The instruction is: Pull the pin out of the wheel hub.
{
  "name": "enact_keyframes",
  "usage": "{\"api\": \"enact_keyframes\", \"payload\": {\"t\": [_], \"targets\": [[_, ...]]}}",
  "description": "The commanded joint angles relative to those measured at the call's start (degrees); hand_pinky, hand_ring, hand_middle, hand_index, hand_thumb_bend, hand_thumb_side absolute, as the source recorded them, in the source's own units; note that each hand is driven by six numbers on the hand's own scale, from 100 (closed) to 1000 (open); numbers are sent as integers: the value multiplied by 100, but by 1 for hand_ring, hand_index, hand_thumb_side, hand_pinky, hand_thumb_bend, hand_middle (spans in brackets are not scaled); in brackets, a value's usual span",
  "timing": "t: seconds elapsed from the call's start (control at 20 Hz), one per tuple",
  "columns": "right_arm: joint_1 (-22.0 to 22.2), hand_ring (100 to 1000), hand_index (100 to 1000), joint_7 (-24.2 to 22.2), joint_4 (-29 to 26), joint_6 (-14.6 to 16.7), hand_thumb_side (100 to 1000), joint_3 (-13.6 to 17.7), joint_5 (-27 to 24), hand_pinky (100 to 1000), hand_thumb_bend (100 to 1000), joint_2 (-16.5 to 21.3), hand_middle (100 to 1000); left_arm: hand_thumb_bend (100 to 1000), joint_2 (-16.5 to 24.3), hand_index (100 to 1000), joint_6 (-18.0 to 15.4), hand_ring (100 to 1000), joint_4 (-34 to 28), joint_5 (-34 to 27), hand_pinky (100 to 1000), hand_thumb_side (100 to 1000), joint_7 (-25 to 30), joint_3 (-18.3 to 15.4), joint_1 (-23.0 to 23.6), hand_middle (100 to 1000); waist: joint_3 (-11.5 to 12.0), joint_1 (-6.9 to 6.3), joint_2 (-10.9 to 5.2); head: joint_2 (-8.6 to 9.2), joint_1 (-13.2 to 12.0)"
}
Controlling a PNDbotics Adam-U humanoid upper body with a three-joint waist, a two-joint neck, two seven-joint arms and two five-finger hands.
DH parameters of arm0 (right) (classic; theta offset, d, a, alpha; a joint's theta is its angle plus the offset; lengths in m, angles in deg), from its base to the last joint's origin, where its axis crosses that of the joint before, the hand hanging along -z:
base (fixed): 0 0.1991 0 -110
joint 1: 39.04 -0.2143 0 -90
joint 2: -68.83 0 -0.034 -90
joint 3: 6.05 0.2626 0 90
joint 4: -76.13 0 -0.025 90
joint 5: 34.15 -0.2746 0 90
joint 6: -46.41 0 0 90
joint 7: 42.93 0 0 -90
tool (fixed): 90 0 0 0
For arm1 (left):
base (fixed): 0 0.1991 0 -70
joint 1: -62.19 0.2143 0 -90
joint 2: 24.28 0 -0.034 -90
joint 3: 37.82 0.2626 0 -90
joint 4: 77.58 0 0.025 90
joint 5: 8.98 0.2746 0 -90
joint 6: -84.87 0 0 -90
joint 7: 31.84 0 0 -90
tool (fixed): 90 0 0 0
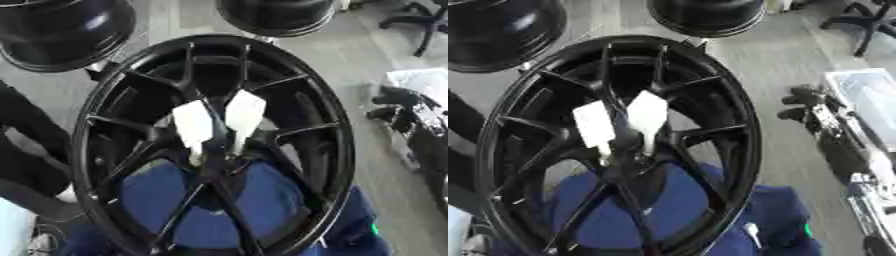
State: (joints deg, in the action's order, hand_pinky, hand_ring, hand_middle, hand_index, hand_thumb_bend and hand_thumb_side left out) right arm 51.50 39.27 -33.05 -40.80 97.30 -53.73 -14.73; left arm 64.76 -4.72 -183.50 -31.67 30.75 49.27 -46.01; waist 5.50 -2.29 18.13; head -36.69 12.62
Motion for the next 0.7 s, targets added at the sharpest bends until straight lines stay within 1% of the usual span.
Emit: {"api": "enact_keyframes", "payload": {"t": [0.05, 0.2, 0.35, 0.45, 0.55, 0.6, 0.7], "targets": [[-13, 683, 809, 9, -73, 6, 702, 40, -1, 886, 100, 134, 709, 194, 106, 740, 11, 661, -128, 8, 631, 745, 40, 16, -104, 664, -43, -1, -126, 20, 67], [5, 683, 809, 29, -73, 11, 702, 58, 8, 886, 100, 122, 708, 195, 218, 752, 47, 692, -176, -61, 642, 742, 94, 57, -246, 691, -105, -18, -128, 43, 107], [32, 682, 809, 38, -77, 16, 703, 62, 17, 886, 100, 135, 708, 196, 636, 789, 165, 742, -389, -58, 675, 746, 288, 183, -479, 758, -131, -48, -147, 46, 106], [57, 682, 809, 36, -70, 12, 706, 56, 44, 886, 100, 147, 708, 189, 1054, 799, 418, 754, -619, 10, 685, 753, 430, 325, -672, 773, -134, -73, -160, 38, 100], [73, 682, 808, 32, -65, 9, 707, 47, 72, 886, 100, 156, 708, 169, 1482, 810, 767, 764, -807, 135, 697, 764, 605, 503, -898, 778, -141, -96, -170, 29, 90], [78, 682, 808, 31, -63, 8, 707, 43, 83, 886, 100, 159, 708, 165, 1673, 813, 921, 766, -837, 236, 701, 757, 744, 594, -1029, 779, -146, -104, -173, 24, 87], [86, 682, 808, 28, -61, 8, 709, 35, 99, 886, 100, 167, 708, 168, 2053, 822, 1189, 782, -859, 474, 737, 734, 1151, 806, -1336, 793, -160, -118, -178, 17, 81]]}}
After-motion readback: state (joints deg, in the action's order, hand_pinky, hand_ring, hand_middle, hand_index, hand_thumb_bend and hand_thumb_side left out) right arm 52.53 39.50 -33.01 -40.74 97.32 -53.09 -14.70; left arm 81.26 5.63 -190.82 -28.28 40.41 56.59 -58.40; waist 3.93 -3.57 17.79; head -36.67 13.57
